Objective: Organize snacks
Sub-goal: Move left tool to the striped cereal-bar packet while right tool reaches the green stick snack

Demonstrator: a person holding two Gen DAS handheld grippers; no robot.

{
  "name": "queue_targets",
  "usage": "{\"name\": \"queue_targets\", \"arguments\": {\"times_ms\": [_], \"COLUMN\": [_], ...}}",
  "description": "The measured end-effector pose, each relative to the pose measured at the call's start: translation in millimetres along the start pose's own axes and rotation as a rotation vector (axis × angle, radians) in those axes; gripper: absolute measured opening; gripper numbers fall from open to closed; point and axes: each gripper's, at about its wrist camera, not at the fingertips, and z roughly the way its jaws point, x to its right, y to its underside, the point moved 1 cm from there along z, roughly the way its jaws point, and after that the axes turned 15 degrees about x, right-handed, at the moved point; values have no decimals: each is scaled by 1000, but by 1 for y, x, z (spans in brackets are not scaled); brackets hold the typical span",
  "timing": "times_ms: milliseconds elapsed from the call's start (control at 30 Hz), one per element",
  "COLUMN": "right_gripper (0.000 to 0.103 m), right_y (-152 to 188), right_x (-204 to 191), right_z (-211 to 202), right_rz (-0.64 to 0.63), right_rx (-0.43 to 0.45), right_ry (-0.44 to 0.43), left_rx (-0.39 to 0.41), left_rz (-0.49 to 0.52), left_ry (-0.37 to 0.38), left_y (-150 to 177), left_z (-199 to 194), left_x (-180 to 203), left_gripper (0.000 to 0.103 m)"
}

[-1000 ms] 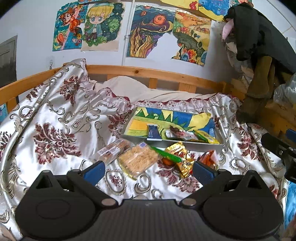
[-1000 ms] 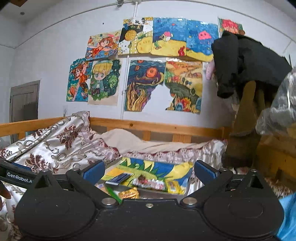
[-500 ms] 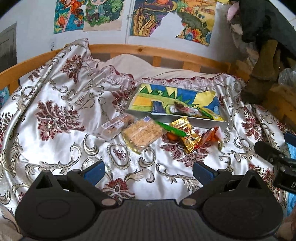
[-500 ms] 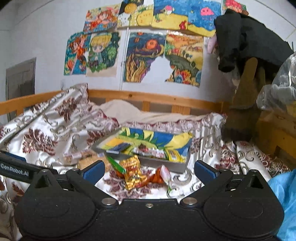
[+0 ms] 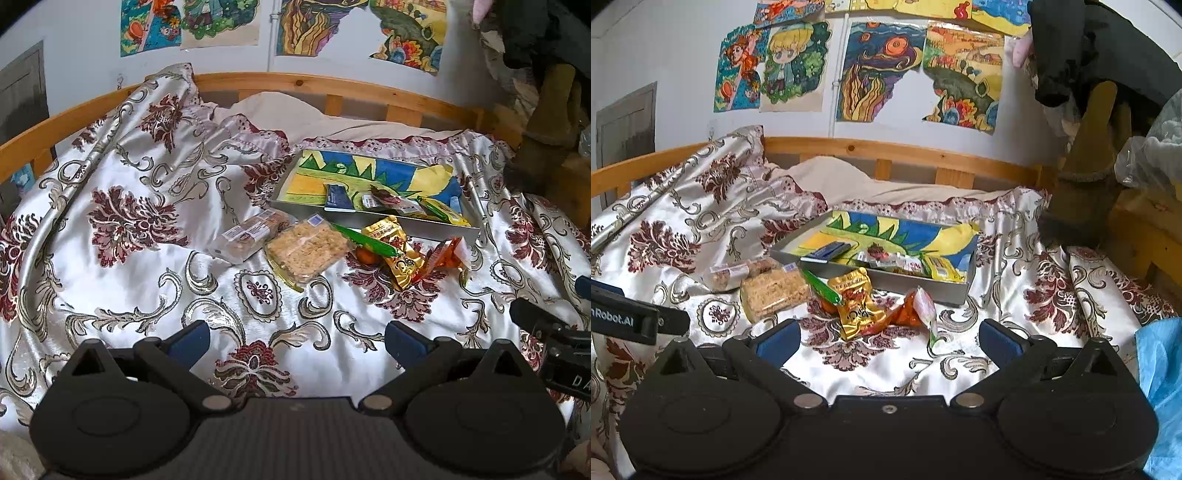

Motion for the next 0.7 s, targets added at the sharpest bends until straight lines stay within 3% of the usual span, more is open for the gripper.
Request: {"name": "queue_targets", "arguments": {"times_ms": [400, 700], "right_gripper": [102, 102], "right_y": [3, 3], "right_x": [2, -5], "right_z": [27, 58], "right_rz": [33, -19], "right_rx": [-132, -149], "right_ry": [-91, -149], "left_rx": [-84, -66], "left_rz": [16, 108], "left_ry": [-5, -62], "left_y": [-5, -21], "left_z": [30, 60], "left_x": [-6, -19], "left_gripper": [103, 103]}}
